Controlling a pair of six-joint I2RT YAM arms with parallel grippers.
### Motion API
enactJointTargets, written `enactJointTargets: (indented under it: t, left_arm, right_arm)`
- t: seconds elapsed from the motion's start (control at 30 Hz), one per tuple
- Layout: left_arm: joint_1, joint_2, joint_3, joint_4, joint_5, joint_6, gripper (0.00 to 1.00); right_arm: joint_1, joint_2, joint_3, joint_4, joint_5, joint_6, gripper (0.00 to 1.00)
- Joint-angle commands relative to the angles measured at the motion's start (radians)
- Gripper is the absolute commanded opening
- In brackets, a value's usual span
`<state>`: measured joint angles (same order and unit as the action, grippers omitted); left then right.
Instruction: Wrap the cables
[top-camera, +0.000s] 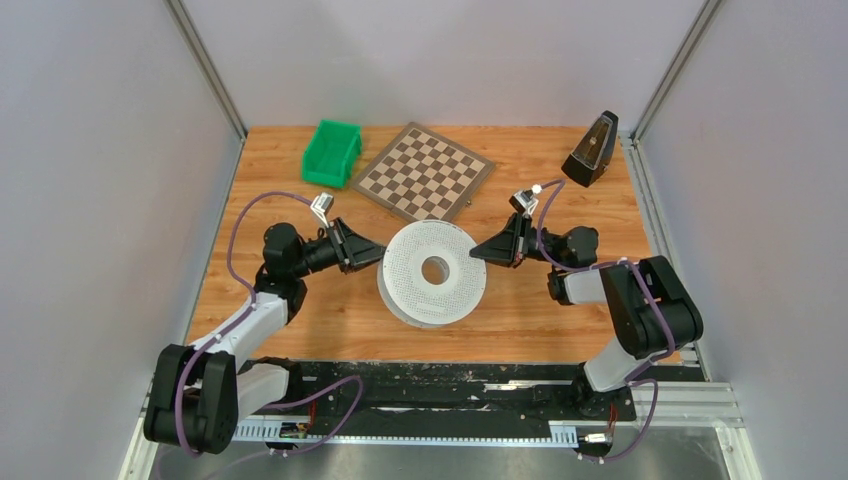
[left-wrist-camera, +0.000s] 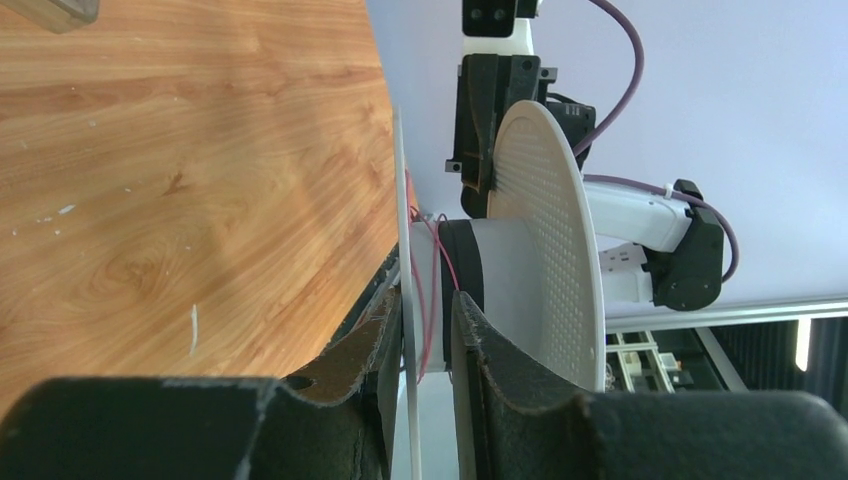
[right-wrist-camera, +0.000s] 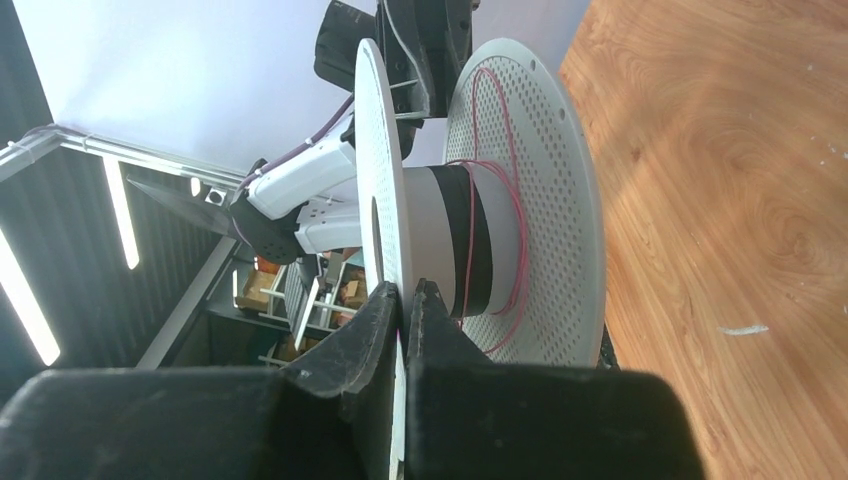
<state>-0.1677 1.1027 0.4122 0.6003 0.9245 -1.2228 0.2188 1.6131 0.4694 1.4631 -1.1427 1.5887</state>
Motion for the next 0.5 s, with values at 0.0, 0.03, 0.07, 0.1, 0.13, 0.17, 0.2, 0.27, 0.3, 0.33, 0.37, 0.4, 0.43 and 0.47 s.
enactJointTargets:
  t: [0.0,0.03,0.07,0.1,0.13,0.17,0.2,0.27,0.3,0.33,0.37,0.4,0.43,0.47]
  left_arm:
    - [0.019,-0.040,-0.002,0.097,0.074,-0.024,0.31]
    - [0.023,-0.044,-0.002,0.096,0.075,-0.026,0.31]
    - [0.030,-0.044,-0.002,0.092,0.078,-0.027,0.31]
    - [0.033,-0.046,0.000,0.092,0.079,-0.032,0.31]
    - [0.041,-0.046,-0.001,0.092,0.081,-0.035,0.31]
    - [0.046,-0.049,0.000,0.094,0.085,-0.039,0.31]
    - [0.048,-0.051,0.000,0.094,0.088,-0.040,0.31]
    - [0.053,-0.057,0.002,0.089,0.095,-0.041,0.31]
    - [0.057,-0.059,0.001,0.087,0.099,-0.039,0.31]
    - [0.060,-0.064,0.001,0.080,0.099,-0.037,0.31]
    - [0.064,-0.066,0.002,0.075,0.101,-0.032,0.31]
    - [0.066,-0.069,0.001,0.066,0.102,-0.030,0.31]
    - [0.070,-0.070,0.001,0.061,0.105,-0.026,0.31]
    - [0.074,-0.071,0.001,0.054,0.106,-0.024,0.31]
  right_arm:
    - [-0.031,0.021,-0.016,0.109,0.053,0.019,0.00]
    - [-0.034,0.022,-0.016,0.110,0.049,0.020,0.00]
    - [-0.037,0.024,-0.015,0.112,0.047,0.022,0.00]
    - [-0.040,0.027,-0.017,0.118,0.045,0.027,0.00]
    - [-0.045,0.028,-0.018,0.126,0.042,0.031,0.00]
    - [-0.047,0.031,-0.018,0.135,0.042,0.036,0.00]
    - [-0.050,0.034,-0.017,0.148,0.043,0.041,0.00]
    - [-0.053,0.041,-0.017,0.158,0.044,0.050,0.00]
    - [-0.055,0.044,-0.016,0.162,0.044,0.052,0.00]
    - [-0.056,0.046,-0.015,0.163,0.044,0.055,0.00]
    - [-0.057,0.050,-0.015,0.167,0.044,0.060,0.00]
    - [-0.058,0.054,-0.013,0.172,0.044,0.064,0.00]
    - [-0.060,0.056,-0.013,0.172,0.042,0.068,0.00]
    - [-0.064,0.056,-0.012,0.173,0.043,0.068,0.00]
